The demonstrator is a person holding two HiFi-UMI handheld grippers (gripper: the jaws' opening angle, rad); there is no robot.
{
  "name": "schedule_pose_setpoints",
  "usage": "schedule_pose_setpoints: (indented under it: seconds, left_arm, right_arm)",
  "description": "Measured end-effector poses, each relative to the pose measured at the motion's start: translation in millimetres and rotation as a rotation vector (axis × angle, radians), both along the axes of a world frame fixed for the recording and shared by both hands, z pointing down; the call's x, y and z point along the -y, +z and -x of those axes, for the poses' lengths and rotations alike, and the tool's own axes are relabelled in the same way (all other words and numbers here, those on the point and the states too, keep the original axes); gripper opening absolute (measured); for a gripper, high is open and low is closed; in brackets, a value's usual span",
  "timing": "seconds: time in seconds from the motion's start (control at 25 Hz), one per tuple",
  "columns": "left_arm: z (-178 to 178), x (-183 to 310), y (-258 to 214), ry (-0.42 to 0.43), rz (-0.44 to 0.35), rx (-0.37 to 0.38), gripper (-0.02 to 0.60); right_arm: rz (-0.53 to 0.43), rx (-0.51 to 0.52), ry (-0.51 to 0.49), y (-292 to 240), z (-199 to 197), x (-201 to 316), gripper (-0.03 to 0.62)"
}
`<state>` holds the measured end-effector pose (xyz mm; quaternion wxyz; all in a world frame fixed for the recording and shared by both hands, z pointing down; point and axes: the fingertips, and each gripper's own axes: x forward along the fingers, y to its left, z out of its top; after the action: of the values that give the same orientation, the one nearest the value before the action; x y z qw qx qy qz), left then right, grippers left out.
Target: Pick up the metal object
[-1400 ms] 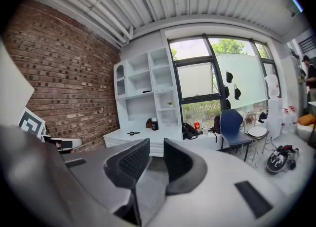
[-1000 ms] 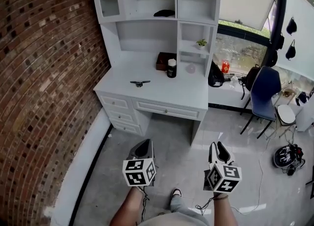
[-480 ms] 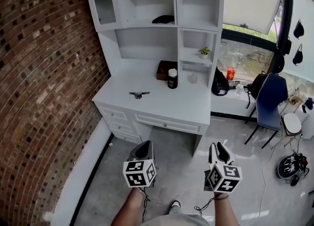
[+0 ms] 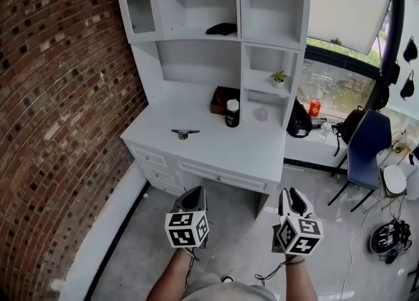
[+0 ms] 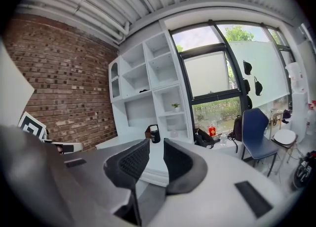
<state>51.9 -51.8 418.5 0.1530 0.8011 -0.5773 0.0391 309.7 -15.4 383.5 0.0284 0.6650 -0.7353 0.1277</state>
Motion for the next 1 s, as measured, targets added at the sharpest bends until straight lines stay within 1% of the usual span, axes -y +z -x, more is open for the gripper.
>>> schedule_pose_setpoints:
  seconds: [0.16, 0.4, 0.56, 0.8, 1.0]
  left_arm:
    - [-0.1, 14.2, 5.0, -0.009, 0.016, 0.009, 0.012]
    - [-2.4, 39.2, 11.2, -0.008, 0.026, 0.019, 0.012]
    - [-5.6, 63.1, 15.7, -0.005, 0.031, 0.008, 0.011]
    - [-12.4, 113.0, 14.0, 0.013, 0.023, -0.003, 0.012]
    - [-18.8, 170.3, 5.2, 0.030, 0.013, -0.013, 0.012]
  right_arm:
    - [0.011, 0.002, -0.020, 5.0, 2.0, 17.9, 0.089]
    - [0.043, 0.022, -0.015, 20.6, -7.5, 40.5, 0.089]
    - [0.054, 0.018, -0.020, 26.5, -8.6, 62.3, 0.089]
    - [0.045, -0.002, -0.028, 21.1, -6.5, 108.8, 0.091]
    - [0.031, 0.001, -0.010, 7.7, -10.9, 160.6, 0.091]
